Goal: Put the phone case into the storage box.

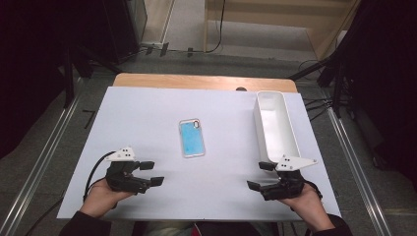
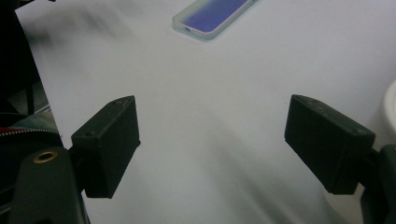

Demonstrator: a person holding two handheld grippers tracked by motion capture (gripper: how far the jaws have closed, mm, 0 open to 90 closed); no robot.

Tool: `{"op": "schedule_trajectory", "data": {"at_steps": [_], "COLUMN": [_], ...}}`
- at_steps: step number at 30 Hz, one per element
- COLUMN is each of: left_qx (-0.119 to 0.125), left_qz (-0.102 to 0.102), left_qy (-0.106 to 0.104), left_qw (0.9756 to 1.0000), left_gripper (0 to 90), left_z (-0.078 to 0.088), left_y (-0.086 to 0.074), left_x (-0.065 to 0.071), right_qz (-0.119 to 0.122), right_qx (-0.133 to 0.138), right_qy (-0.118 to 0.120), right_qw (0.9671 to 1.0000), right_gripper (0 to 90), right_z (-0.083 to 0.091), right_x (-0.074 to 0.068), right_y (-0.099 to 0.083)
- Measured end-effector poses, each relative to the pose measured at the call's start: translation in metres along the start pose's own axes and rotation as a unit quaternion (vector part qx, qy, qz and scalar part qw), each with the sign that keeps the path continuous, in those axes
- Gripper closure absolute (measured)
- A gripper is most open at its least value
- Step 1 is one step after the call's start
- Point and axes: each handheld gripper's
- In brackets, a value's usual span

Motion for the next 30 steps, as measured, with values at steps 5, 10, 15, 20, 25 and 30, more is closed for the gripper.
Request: {"op": "schedule_trajectory", "data": {"at_steps": [5, 10, 15, 20, 25, 30], "left_qx": [0.0, -0.001, -0.001, 0.0, 0.0, 0.001], "left_qz": [0.0, 0.0, 0.0, 0.002, 0.003, 0.003], "left_qy": [0.0, 0.002, 0.004, 0.007, 0.009, 0.009], "left_qw": [1.0, 1.0, 1.0, 1.0, 1.0, 1.0], "left_gripper": [25.0, 25.0, 25.0, 25.0, 25.0, 25.0], "left_z": [0.0001, 0.0007, 0.0006, 0.0009, 0.0011, 0.0013], "left_y": [0.0001, -0.0002, 0.0, -0.0001, 0.0001, 0.0001], "left_x": [0.0001, -0.0004, -0.0005, -0.0009, -0.0009, -0.0009], "right_qz": [0.0, -0.003, -0.004, -0.004, -0.006, -0.006], "right_qx": [0.0, -0.002, -0.003, -0.003, -0.005, -0.004], "right_qy": [0.001, 0.003, 0.004, 0.004, 0.003, 0.003], "right_qw": [1.0, 1.0, 1.0, 1.0, 1.0, 1.0], "right_gripper": [16.6, 16.6, 16.6, 16.6, 16.6, 16.6], "right_z": [0.0, -0.0004, -0.0003, -0.0007, -0.0008, -0.0009], "right_x": [-0.0001, -0.0005, -0.0004, -0.0003, -0.0001, 0.0002], "right_y": [-0.0001, 0.0002, 0.0001, 0.0001, 0.0002, 0.0003]}}
Point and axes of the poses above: each handheld gripper's, and its own axes: z roughly backward along the jaws, y roughly out of its top, x roughly to its right, and after that the axes turned 11 degrees about y, right-handed
